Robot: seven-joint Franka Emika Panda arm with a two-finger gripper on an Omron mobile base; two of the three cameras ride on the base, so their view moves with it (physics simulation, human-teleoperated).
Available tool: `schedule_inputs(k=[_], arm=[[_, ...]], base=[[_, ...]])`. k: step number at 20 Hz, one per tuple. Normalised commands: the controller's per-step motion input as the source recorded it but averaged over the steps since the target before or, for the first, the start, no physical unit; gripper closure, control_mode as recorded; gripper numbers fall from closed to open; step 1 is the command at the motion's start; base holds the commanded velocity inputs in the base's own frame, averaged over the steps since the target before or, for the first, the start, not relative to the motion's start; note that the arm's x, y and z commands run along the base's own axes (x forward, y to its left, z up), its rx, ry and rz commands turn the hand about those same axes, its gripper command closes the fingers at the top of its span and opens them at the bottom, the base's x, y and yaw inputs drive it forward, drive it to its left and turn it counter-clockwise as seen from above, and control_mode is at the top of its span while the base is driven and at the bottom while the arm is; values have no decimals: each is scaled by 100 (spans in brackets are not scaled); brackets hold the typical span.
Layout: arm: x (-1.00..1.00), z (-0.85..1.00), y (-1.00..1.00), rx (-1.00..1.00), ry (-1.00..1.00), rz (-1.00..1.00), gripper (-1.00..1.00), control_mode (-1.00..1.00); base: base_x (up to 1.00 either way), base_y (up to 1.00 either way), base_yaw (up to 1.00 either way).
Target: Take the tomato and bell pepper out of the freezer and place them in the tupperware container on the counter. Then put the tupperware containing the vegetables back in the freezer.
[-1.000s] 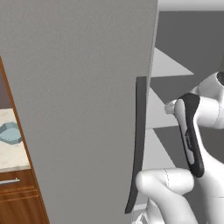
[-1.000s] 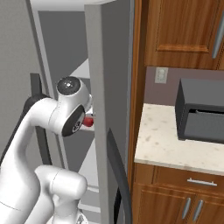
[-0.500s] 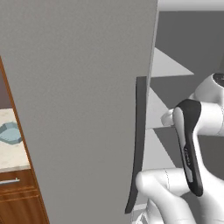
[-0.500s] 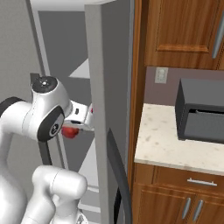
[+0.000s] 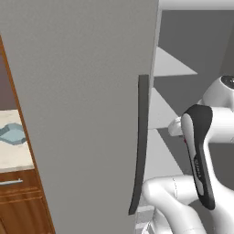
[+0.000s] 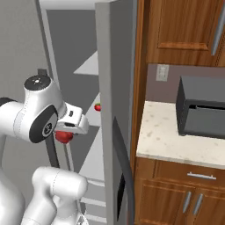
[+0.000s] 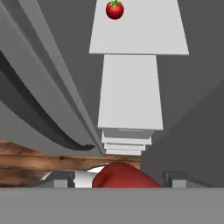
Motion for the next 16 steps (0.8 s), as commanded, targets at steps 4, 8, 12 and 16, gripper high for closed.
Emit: schedule_inputs(k=[4,8,12,16], arm=[[0,0,0,0,0,0,100,100],[0,0,0,0,0,0,100,100],[0,0,0,0,0,0,100,100],[0,0,0,0,0,0,100,100]], base=[[-100,36,0],[-93,85,0],[-31,100,-1],[-1,100,-6]])
